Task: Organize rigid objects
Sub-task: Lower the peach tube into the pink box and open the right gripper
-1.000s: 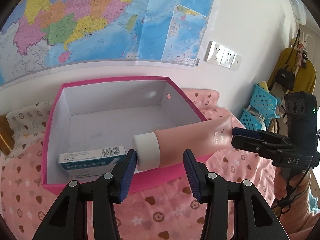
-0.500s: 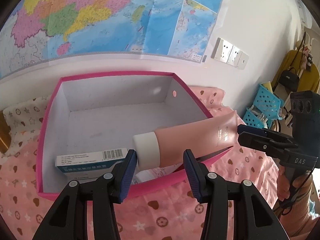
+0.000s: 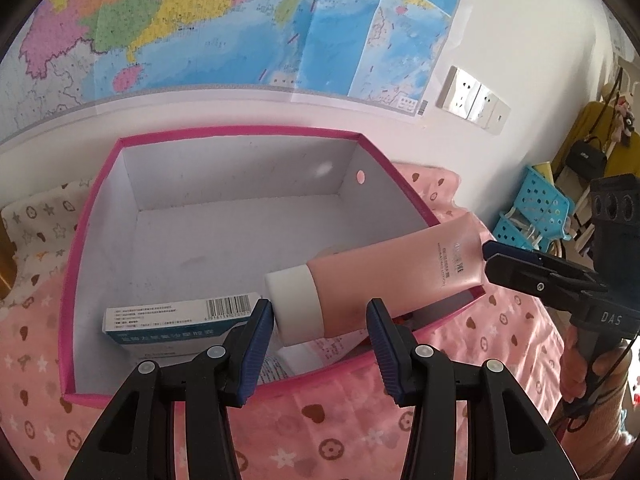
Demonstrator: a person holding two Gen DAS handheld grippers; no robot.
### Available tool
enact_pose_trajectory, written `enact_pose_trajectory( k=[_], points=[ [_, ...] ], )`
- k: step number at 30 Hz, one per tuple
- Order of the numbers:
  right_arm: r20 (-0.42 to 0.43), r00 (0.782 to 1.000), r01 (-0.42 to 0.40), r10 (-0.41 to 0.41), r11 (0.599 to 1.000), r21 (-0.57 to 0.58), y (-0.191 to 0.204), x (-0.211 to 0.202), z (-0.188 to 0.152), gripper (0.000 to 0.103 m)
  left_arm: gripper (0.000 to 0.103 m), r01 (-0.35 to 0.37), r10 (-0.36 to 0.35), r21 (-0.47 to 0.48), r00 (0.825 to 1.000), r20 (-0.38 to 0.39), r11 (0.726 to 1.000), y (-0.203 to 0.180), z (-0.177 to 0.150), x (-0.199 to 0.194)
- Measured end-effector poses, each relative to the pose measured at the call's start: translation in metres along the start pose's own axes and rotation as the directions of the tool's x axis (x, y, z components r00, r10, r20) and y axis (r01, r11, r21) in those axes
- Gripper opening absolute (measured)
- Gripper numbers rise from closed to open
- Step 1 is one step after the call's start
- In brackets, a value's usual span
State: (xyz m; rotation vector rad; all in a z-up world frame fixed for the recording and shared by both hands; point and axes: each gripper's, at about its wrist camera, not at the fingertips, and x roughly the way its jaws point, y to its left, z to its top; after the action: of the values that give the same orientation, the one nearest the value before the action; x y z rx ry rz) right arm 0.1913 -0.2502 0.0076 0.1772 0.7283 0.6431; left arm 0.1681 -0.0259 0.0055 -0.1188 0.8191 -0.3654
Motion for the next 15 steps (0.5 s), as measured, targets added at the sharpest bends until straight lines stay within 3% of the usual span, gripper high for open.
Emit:
enact_pose_trajectory(
  k=[15],
  points=[
    [-0.018, 1.0, 0.016, -0.016, 1.0, 0.009, -0.001, 0.016, 0.008, 0.059, 0.048, -0.006, 0.005, -0.023, 0.999, -0.042, 1.0, 0.008, 0.004, 0.02]
  ],
)
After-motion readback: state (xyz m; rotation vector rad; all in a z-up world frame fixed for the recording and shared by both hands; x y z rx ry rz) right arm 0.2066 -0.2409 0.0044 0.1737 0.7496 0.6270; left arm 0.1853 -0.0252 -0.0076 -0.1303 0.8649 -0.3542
